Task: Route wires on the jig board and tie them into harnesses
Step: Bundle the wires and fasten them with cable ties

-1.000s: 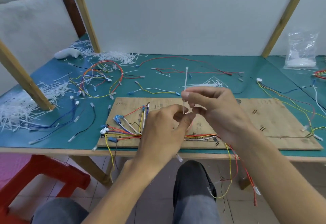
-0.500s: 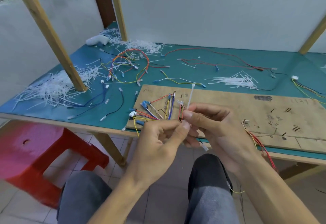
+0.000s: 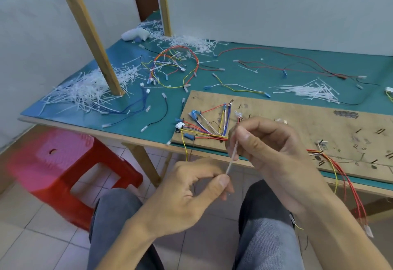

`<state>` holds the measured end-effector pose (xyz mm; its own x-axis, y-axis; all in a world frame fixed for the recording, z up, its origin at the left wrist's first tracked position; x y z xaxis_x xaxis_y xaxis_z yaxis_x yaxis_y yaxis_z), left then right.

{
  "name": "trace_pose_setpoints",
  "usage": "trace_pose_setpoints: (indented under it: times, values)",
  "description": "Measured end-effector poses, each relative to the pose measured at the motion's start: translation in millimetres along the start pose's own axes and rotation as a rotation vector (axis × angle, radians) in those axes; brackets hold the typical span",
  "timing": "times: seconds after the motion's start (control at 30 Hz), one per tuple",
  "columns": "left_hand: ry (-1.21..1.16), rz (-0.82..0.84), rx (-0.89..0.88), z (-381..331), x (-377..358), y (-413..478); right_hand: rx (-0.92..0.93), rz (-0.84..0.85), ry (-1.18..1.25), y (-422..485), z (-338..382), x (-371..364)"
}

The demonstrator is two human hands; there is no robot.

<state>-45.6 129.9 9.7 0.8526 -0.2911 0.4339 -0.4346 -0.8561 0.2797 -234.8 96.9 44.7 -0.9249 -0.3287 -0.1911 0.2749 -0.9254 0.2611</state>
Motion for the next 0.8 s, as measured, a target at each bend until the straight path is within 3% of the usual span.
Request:
trace_pose_setpoints:
  times: [0.1,0.17,0.27,0.57,0.67,0.8]
  values:
    - [-0.037,-0.306,0.201,32.3,30.7,-7.4,-0.007,-0.024,0.018,-10.4,-6.7,-4.5]
    - [0.129,-0.493,0.401,53.7,44.9,-6.0,-0.032,-0.05,-0.014,-18.9,-14.7,-7.1]
    - [0.316,-0.508,0.522,68.2,42.3,3.4,-0.086,-0.061,-0.122,-31.5,-27.8,-12.0]
    - [0.66,-0.599,0.384,60.1,34.7,14.0,-0.255,-0.111,-0.297,-49.3,-59.7,-27.9]
    - [0.629,-0.56,0.406,61.3,35.0,14.9,-0.311,-0.084,-0.394,-46.1,-71.8,-41.1]
    - [0.356,-0.493,0.511,62.7,41.9,20.3,-0.261,-0.111,-0.515,-35.0,-79.6,-58.3]
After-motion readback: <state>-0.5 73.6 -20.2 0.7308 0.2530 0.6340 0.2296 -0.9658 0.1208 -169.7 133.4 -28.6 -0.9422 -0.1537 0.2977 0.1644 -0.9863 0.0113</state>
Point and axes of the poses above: each hand's wrist, its own y-axis towards the middle knuckle, its own x-axis out of the back of the hand, z = x × y, the point moved 3 cm from there along y, towards the middle knuckle, and after that the axes turned 2 degrees about x, right-handed, at the moved point
